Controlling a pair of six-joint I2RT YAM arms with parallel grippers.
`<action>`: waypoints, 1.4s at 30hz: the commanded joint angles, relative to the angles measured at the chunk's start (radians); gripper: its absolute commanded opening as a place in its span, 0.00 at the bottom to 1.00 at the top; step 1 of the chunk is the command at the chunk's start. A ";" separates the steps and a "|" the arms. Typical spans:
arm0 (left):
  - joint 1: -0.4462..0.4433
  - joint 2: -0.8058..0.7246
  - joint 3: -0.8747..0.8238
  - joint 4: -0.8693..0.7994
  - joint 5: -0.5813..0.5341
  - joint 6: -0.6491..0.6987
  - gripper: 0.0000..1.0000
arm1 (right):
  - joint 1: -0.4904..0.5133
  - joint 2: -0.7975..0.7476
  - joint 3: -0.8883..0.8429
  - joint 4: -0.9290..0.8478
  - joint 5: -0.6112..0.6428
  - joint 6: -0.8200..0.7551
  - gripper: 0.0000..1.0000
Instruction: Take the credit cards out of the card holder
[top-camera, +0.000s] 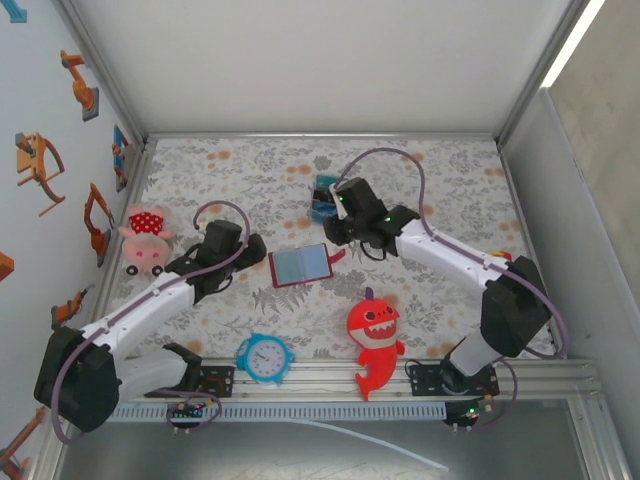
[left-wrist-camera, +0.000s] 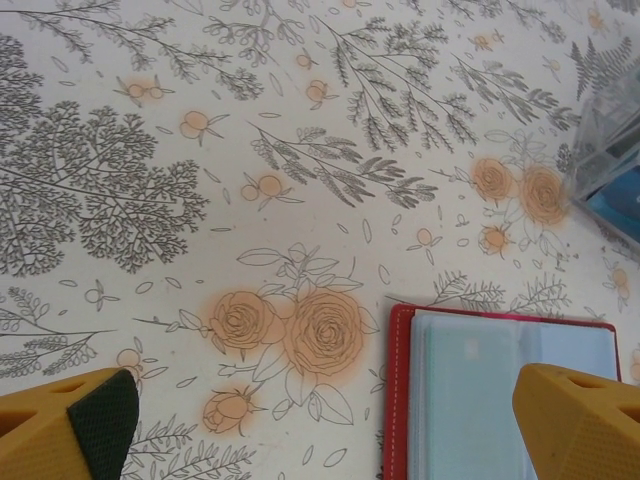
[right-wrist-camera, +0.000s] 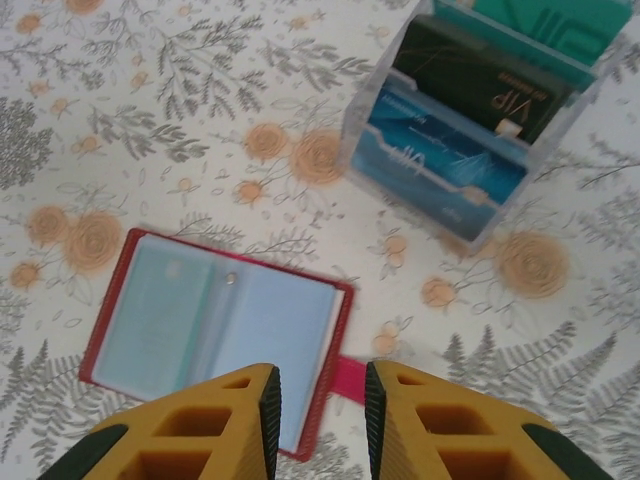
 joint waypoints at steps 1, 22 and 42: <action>0.007 -0.035 -0.023 -0.009 -0.066 -0.045 0.97 | 0.046 0.038 -0.001 -0.014 0.067 0.125 0.29; 0.113 -0.101 -0.124 -0.055 -0.122 -0.149 0.97 | 0.221 0.358 0.208 -0.121 0.061 0.149 0.40; 0.131 -0.201 -0.169 -0.090 -0.152 -0.188 0.97 | 0.270 0.525 0.346 -0.159 0.030 0.115 0.64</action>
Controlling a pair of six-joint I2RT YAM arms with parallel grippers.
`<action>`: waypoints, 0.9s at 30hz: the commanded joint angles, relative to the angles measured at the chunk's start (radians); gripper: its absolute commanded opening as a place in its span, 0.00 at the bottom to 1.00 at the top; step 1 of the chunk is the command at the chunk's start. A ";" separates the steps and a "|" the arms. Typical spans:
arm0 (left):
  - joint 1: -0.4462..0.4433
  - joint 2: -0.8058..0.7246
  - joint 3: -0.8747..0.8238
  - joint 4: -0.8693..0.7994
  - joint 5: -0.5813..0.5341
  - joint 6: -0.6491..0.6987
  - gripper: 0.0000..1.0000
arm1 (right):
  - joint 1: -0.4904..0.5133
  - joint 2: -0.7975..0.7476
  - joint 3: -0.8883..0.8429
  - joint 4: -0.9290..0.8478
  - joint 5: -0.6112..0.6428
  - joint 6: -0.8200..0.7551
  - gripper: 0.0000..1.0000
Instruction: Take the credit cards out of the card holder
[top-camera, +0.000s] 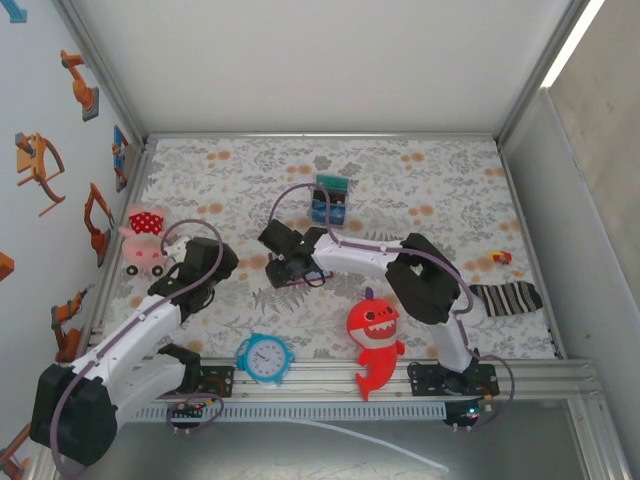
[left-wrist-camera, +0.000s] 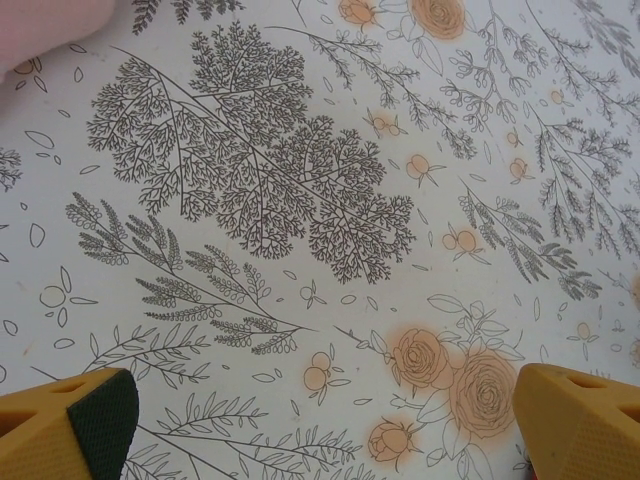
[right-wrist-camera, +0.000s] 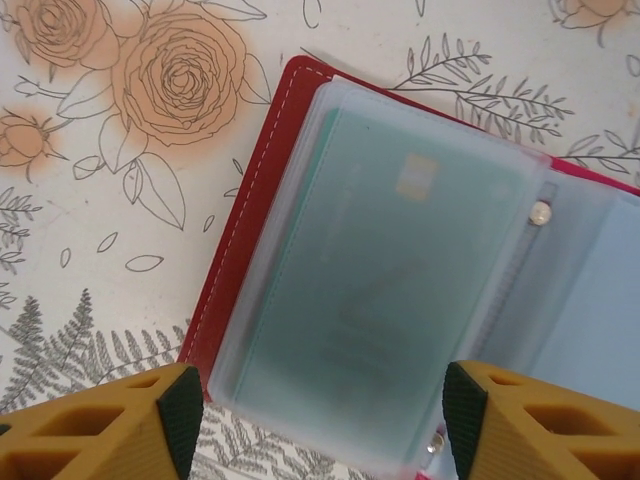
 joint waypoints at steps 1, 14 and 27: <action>0.010 -0.026 -0.015 -0.036 -0.025 -0.020 0.97 | -0.003 0.029 0.036 -0.032 0.000 -0.006 0.64; 0.016 -0.039 -0.014 -0.050 -0.025 -0.019 0.97 | -0.003 0.064 0.033 -0.044 0.042 -0.008 0.52; 0.016 -0.059 0.003 -0.072 -0.031 0.015 0.97 | -0.008 0.030 0.016 -0.032 0.068 0.012 0.30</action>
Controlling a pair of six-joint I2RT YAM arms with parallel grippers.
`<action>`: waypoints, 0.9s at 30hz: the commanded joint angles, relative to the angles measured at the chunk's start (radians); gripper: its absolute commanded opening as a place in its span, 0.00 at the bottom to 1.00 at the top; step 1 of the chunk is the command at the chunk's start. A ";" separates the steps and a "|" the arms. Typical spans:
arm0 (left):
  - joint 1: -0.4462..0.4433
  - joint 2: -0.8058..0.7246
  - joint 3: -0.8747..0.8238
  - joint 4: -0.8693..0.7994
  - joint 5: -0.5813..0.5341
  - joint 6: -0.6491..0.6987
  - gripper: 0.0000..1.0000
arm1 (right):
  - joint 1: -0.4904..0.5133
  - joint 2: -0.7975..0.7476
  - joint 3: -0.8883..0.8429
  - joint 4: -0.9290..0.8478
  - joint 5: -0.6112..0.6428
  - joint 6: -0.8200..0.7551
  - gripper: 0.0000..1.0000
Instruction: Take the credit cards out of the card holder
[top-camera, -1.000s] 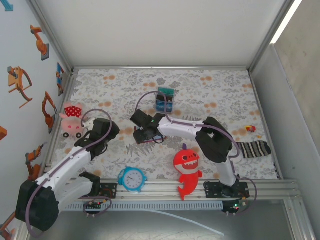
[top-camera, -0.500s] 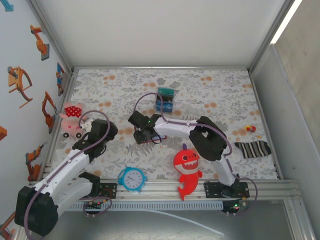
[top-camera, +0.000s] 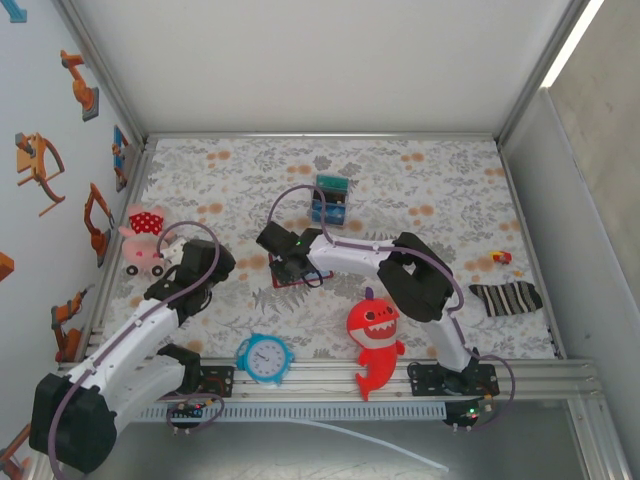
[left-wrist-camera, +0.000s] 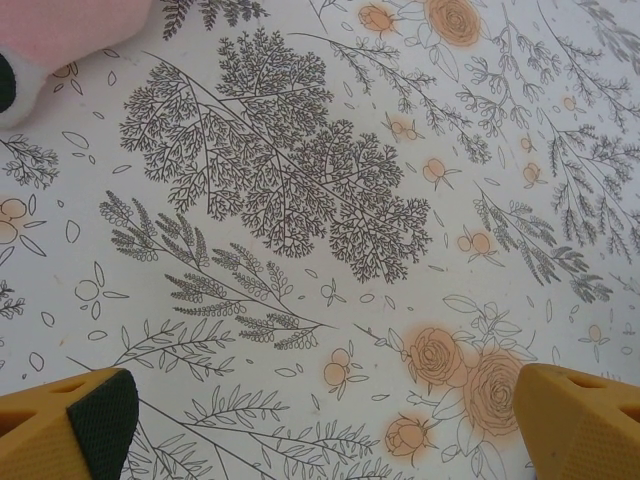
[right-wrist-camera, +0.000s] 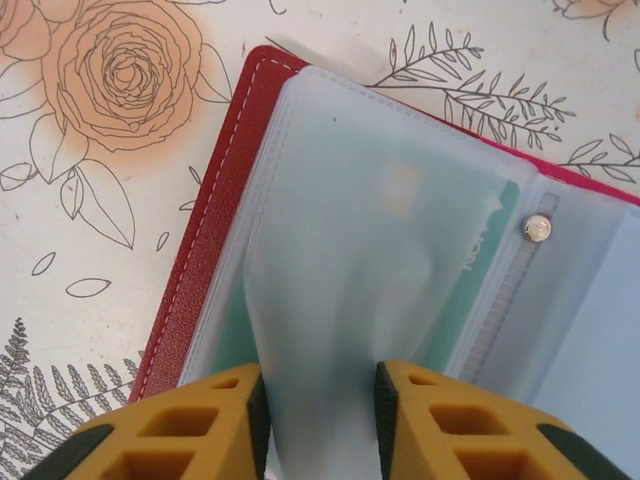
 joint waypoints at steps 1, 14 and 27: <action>0.005 -0.021 0.011 -0.029 -0.021 0.025 0.97 | -0.007 -0.023 -0.007 -0.021 0.038 0.018 0.28; -0.065 0.060 0.090 0.049 -0.012 0.125 0.97 | -0.040 -0.127 -0.095 0.008 0.130 0.085 0.28; -0.169 0.239 0.171 0.067 -0.020 0.197 0.97 | -0.129 -0.278 -0.277 0.113 0.099 0.129 0.40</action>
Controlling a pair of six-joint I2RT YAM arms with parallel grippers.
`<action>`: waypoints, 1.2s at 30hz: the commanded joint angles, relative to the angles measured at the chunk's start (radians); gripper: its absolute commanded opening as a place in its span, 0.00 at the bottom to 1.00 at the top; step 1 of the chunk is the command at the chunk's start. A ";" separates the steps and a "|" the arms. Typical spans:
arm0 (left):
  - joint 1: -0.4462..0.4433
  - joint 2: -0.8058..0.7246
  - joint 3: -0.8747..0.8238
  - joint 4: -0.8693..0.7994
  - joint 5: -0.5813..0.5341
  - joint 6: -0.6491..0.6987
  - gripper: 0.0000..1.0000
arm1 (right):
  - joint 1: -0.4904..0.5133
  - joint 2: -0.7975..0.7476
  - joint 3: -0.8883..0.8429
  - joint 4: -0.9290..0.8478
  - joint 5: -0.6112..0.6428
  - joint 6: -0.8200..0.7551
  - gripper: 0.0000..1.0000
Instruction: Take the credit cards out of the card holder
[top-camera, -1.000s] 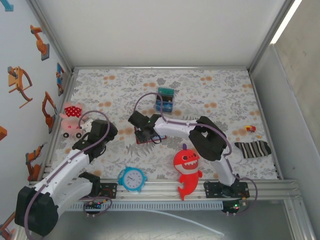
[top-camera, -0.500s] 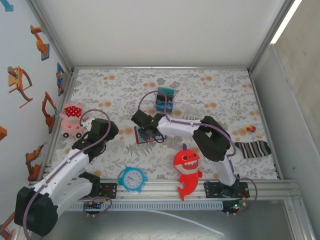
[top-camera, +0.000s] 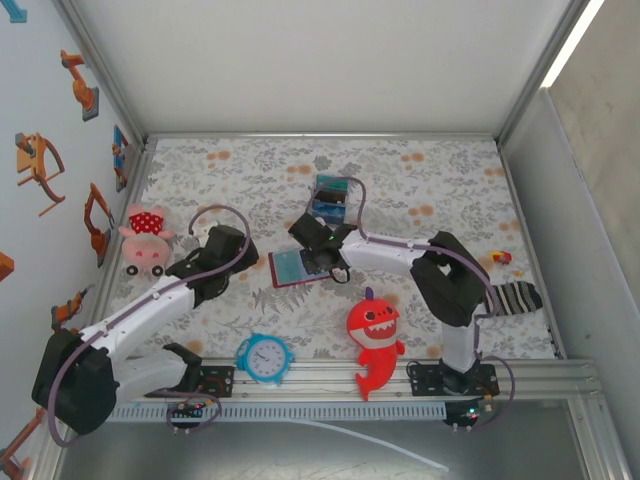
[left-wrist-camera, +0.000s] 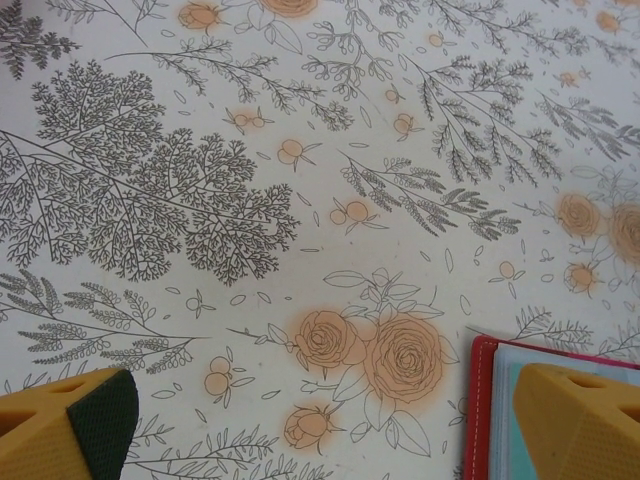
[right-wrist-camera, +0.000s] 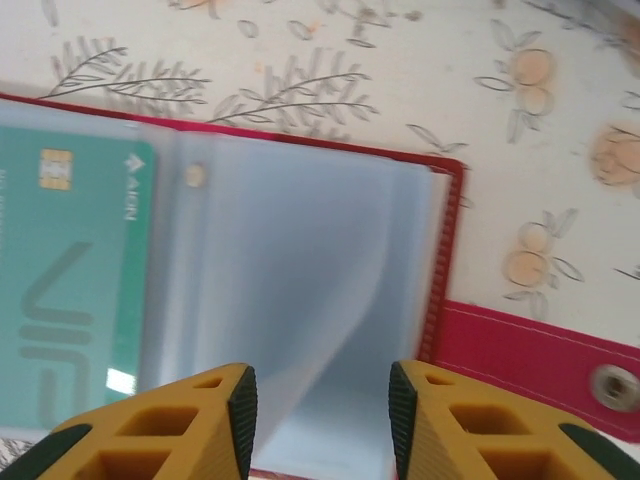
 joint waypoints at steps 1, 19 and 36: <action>-0.012 0.031 0.030 0.008 0.012 0.053 0.97 | -0.021 -0.074 -0.032 0.038 0.018 0.030 0.38; -0.094 0.293 0.083 0.025 0.087 0.115 0.97 | -0.118 -0.097 -0.070 0.155 -0.322 0.055 0.20; -0.095 0.344 0.075 0.048 0.128 0.098 0.97 | -0.129 0.022 -0.061 0.247 -0.533 0.101 0.19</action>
